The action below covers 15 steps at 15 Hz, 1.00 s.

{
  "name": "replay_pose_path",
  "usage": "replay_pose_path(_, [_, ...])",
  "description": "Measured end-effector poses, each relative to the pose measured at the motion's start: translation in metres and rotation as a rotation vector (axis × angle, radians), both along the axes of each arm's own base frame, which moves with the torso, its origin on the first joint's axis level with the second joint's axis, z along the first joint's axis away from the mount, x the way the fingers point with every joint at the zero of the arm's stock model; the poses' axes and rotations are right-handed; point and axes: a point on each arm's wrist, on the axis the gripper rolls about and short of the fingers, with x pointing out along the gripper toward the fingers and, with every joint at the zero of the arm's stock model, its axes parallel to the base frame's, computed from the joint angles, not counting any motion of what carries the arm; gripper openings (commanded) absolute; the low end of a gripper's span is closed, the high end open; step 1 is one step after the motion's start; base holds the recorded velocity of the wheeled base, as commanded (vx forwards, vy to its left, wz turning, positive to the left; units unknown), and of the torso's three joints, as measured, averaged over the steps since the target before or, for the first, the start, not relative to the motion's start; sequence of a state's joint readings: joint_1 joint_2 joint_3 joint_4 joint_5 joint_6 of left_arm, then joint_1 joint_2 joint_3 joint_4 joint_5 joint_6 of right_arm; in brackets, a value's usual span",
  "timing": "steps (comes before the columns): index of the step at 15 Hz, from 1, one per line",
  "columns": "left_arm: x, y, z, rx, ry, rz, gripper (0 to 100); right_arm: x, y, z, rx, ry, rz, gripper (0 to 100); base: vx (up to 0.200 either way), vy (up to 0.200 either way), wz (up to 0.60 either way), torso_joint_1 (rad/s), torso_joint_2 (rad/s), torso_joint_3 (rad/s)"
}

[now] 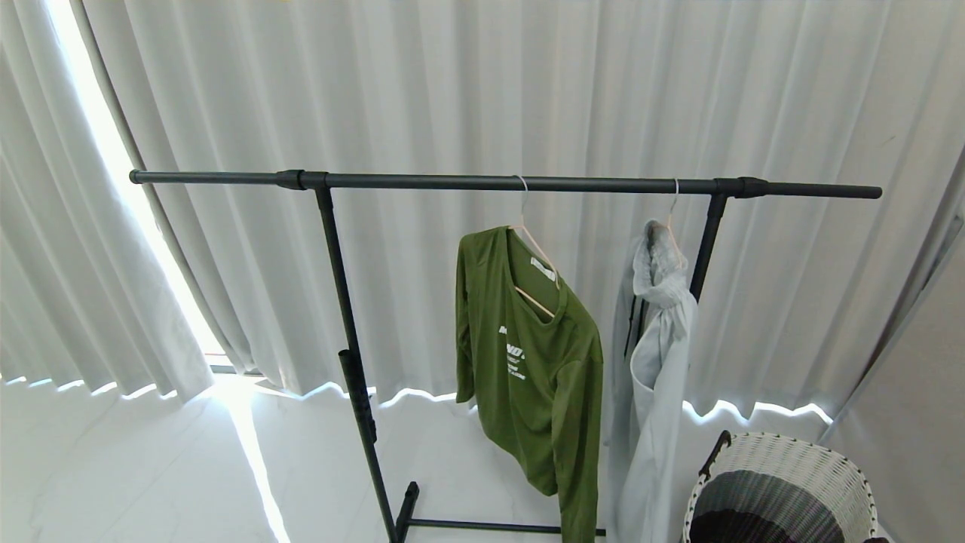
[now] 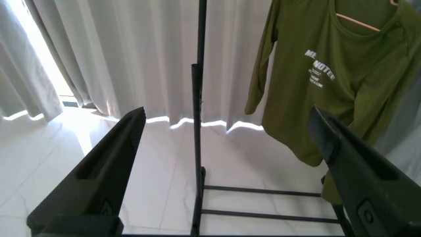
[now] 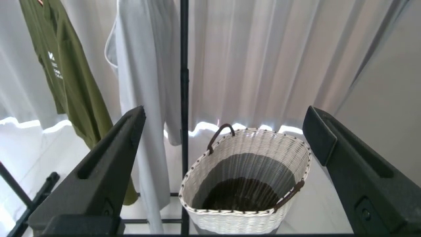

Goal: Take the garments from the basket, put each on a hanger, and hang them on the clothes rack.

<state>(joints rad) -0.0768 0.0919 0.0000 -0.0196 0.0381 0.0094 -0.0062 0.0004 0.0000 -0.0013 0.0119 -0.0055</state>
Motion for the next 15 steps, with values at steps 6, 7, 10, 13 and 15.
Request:
replay_pose_path(6, [0.0000, 0.0000, 0.0000, 0.000, 0.000, 0.000, 100, 0.0000, 0.0000, 0.0000, 0.000, 0.000, 0.000, 100, 0.000, 0.000, 0.00, 0.000, 0.00, 0.000])
replay_pose_path(7, [0.0000, 0.0000, 0.0000, 0.000, 0.000, 0.000, 100, 0.0000, 0.0000, 0.0000, 0.000, 0.000, 0.000, 100, 0.000, 0.000, 0.00, 0.000, 0.00, 0.000])
replay_pose_path(10, [0.0000, 0.0000, 0.0000, 0.000, 0.000, 0.000, 100, 0.0000, 0.0000, 0.0000, 0.000, 0.000, 0.000, 100, 0.000, 0.000, 0.00, 0.000, 0.00, 0.000])
replay_pose_path(13, [0.0000, 0.0000, 0.0000, 0.000, 0.000, 0.000, 100, 0.0000, 0.0000, 0.0000, 0.000, 0.000, 0.000, 100, 0.000, 0.000, 0.00, 0.000, 0.00, 0.000])
replay_pose_path(15, [0.0000, 0.0000, 0.0000, 0.000, 0.000, 0.000, 100, 0.0000, 0.0000, 0.0000, 0.000, 0.000, 0.000, 100, 0.000, 0.000, 0.00, 0.000, 0.00, 0.000])
